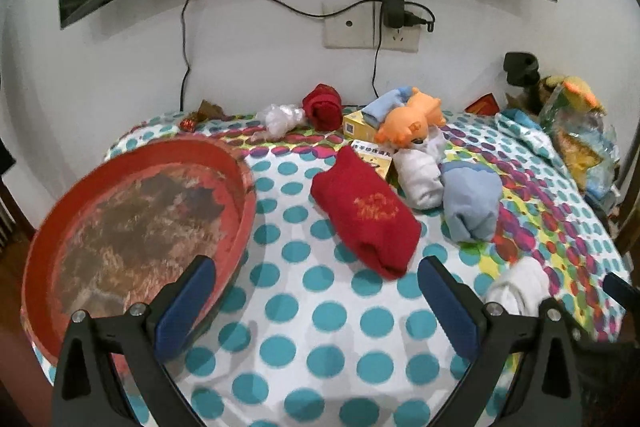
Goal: Organize objects
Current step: 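Move the left gripper toward the red sock with gold print, then close the left gripper on the red sock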
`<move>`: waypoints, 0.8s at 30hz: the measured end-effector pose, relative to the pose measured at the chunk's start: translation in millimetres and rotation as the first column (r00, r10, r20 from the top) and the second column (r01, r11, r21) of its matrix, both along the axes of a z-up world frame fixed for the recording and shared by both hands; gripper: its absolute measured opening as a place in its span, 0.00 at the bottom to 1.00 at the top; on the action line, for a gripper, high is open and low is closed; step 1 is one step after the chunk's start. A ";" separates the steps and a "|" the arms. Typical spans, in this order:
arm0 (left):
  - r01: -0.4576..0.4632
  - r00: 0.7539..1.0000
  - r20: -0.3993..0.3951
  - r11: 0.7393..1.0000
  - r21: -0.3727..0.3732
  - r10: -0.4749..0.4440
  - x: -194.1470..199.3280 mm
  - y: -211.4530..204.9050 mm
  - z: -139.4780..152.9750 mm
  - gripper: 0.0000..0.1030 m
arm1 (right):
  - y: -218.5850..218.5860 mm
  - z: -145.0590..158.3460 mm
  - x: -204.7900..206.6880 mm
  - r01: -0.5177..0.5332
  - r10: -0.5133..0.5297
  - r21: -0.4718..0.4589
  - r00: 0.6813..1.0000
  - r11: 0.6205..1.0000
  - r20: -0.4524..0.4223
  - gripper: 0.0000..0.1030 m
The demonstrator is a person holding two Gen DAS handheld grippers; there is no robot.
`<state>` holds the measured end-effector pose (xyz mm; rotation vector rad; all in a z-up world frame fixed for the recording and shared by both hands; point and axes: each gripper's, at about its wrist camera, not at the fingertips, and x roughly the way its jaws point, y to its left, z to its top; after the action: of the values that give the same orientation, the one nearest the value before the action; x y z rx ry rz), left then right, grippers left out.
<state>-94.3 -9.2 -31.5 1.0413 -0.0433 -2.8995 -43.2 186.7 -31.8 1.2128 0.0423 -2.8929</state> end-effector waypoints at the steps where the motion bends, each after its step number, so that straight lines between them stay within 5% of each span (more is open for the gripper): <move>1: 0.012 1.000 -0.001 1.000 -0.017 -0.012 -5.1 5.0 0.3 1.00 | -0.5 -0.5 0.5 -0.006 0.006 -0.005 1.000 1.000 -0.008 1.00; 22: 0.017 0.997 0.071 1.000 -0.004 -0.017 -72.3 39.0 -23.3 1.00 | -0.8 -3.8 1.6 -0.028 0.028 -0.024 1.000 0.999 -0.013 1.00; 24: 0.008 0.997 0.074 1.000 0.012 -0.009 -73.4 35.5 -25.1 0.93 | -0.5 -4.4 1.5 -0.029 0.028 -0.028 1.000 0.999 -0.010 1.00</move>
<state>-167.7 26.3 -56.6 1.1525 -0.0341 -2.8714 -41.7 186.2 -36.2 1.1839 0.0184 -2.8649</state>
